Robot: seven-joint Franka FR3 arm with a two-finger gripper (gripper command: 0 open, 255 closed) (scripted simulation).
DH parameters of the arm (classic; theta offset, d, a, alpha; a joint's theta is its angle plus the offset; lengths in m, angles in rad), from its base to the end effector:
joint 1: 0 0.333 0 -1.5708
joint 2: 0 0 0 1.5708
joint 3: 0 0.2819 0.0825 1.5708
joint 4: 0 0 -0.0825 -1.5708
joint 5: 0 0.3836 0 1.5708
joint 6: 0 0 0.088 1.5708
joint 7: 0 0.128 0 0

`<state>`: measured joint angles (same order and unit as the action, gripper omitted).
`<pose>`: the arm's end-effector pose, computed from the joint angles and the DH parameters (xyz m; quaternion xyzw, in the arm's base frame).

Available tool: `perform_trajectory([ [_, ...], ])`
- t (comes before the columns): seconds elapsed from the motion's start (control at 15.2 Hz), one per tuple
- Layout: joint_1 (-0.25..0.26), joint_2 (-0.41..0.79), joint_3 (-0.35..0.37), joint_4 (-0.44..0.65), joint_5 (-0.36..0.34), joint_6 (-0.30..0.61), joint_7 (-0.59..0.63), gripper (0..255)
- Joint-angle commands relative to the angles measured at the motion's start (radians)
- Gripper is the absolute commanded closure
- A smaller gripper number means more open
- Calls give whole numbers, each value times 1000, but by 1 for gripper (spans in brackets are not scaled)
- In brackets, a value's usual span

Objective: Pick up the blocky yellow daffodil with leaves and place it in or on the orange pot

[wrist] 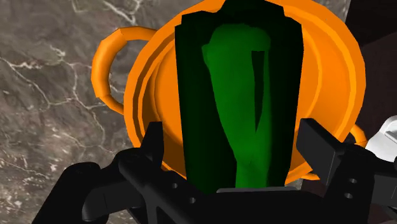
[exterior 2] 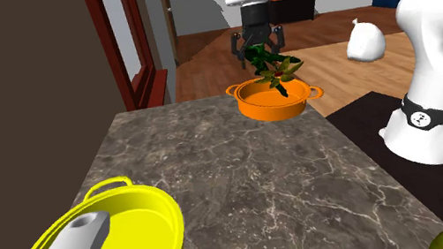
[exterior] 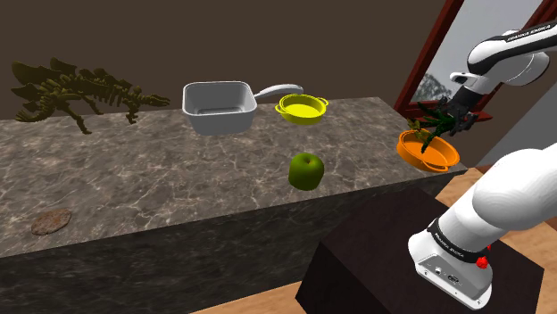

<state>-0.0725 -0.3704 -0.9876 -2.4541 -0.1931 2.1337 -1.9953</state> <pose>0.2262 -0.3860 0.3127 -0.8504 -0.5188 -0.0714 0.0497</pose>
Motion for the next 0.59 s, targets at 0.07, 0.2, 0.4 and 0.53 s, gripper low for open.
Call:
perform_trajectory([
  [0.07, -21, -42, 39, 58, -15, -95, 19, 0],
  [0.2, -22, -42, 39, 58, -15, -95, 19, 0],
  [0.4, -22, -42, 39, 58, -15, -95, 19, 0],
  [0.53, -22, -42, 39, 58, -15, -95, 19, 0],
])
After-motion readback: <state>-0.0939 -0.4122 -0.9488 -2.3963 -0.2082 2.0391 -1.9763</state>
